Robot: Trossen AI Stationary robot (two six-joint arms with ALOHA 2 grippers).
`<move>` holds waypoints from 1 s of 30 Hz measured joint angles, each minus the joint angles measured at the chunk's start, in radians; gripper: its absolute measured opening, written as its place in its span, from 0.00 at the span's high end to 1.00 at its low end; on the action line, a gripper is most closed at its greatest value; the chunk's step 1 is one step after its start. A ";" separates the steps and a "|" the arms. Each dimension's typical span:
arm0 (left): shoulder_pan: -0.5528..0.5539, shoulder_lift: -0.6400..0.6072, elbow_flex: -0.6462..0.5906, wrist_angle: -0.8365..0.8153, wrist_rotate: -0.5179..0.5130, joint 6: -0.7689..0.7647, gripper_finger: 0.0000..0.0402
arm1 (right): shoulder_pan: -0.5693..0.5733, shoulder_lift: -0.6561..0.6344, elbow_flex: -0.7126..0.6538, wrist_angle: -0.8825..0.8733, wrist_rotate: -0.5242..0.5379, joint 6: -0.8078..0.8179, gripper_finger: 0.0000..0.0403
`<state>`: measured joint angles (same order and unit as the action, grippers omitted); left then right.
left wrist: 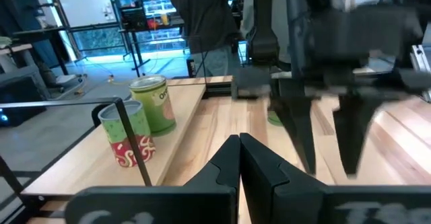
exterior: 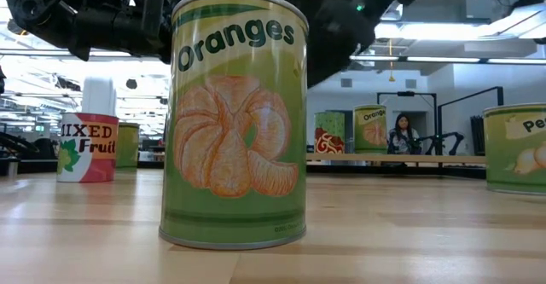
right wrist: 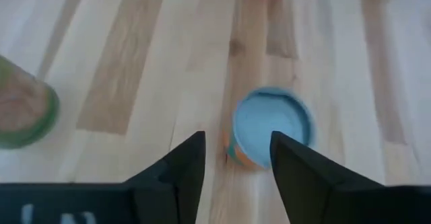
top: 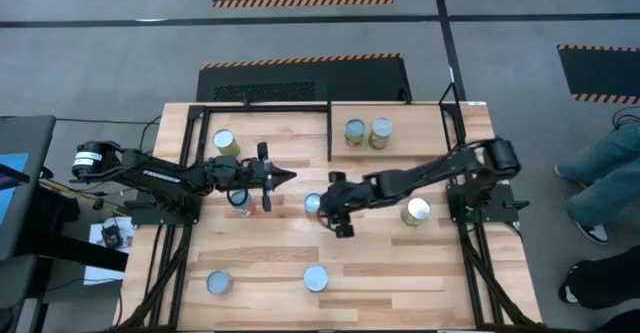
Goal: Pick and place cans onto a shelf
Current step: Put the small canned oranges on the shelf
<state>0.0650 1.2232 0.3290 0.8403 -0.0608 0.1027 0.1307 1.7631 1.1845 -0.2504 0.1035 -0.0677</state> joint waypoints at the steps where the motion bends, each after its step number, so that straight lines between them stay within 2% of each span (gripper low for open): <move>1: 0.000 0.000 0.000 0.000 0.000 0.000 1.00 | -0.001 0.022 0.021 -0.033 0.000 -0.015 0.52; 7: 0.000 0.000 0.000 -0.012 0.000 0.000 1.00 | -0.003 0.140 0.107 -0.099 0.007 -0.093 0.56; 15: 0.000 0.000 0.000 -0.015 -0.005 -0.001 1.00 | -0.003 0.231 0.143 -0.077 0.093 -0.145 0.66; 20: 0.000 0.000 0.000 -0.015 -0.005 -0.001 1.00 | -0.003 0.232 0.143 -0.080 0.093 -0.148 0.75; 27: 0.000 0.000 0.000 -0.015 -0.006 -0.001 1.00 | 0.003 0.170 0.135 -0.152 0.066 -0.150 0.96; 30: 0.000 0.000 0.000 -0.017 -0.006 -0.001 1.00 | 0.019 0.101 0.134 -0.202 0.068 -0.141 0.97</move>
<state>0.0650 1.2232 0.3294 0.8234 -0.0673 0.1013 0.1499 1.8636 1.3188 -0.4523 0.1717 -0.2085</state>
